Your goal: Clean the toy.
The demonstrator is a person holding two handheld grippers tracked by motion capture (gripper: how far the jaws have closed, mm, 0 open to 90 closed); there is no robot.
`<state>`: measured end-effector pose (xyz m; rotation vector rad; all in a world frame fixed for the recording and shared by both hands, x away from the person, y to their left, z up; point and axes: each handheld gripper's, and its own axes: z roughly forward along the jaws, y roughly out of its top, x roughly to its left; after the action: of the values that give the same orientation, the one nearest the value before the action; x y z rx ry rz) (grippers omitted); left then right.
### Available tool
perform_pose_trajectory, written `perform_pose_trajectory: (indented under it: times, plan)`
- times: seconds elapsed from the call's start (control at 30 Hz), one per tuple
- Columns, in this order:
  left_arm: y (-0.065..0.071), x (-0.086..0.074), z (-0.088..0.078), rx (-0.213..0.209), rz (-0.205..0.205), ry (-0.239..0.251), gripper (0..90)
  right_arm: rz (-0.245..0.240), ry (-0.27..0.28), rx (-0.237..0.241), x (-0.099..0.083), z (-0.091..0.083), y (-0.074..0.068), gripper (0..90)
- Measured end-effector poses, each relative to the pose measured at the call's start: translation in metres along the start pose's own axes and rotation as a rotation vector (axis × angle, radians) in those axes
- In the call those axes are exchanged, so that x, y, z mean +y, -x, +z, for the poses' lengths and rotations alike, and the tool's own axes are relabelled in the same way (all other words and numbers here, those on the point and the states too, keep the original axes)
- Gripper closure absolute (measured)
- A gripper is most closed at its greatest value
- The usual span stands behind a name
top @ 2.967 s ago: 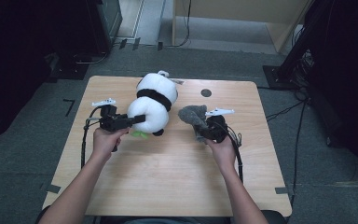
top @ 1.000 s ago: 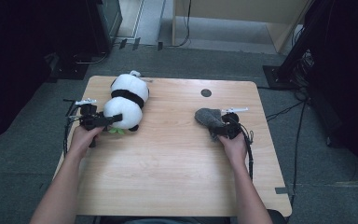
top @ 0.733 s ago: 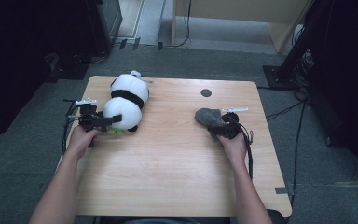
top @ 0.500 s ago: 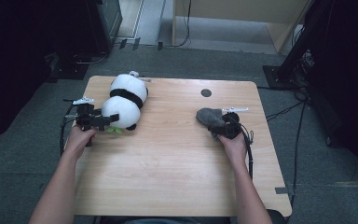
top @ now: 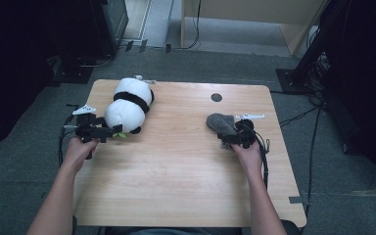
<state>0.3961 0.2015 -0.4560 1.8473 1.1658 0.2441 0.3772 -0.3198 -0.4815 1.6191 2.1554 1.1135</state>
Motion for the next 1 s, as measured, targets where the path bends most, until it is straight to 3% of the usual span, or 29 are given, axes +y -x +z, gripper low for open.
perform_pose_trajectory:
  times: [0.17,0.3,0.37,0.6,0.9,1.0]
  plan:
    - [0.011,-0.003,-0.010,0.000,0.023,0.022,0.0,-0.030,0.026,-0.015,-0.004,-0.012,-0.004,29.1]
    - [0.022,-0.006,-0.012,-0.025,0.060,0.020,0.0,-0.033,0.047,0.000,-0.009,-0.022,-0.005,28.8]
    - [0.029,-0.006,-0.013,-0.032,0.098,0.019,0.0,-0.047,0.046,-0.002,-0.011,-0.027,-0.007,28.9]
    - [0.050,-0.006,-0.014,-0.078,0.135,0.028,0.0,-0.091,0.082,-0.014,-0.015,-0.048,-0.020,28.8]
    - [0.074,-0.011,-0.012,-0.142,0.167,0.036,0.0,-0.133,0.088,0.026,-0.026,-0.060,-0.043,28.9]
    - [0.082,-0.014,-0.007,-0.151,0.190,0.019,0.0,-0.152,0.083,0.064,-0.029,-0.056,-0.054,28.9]
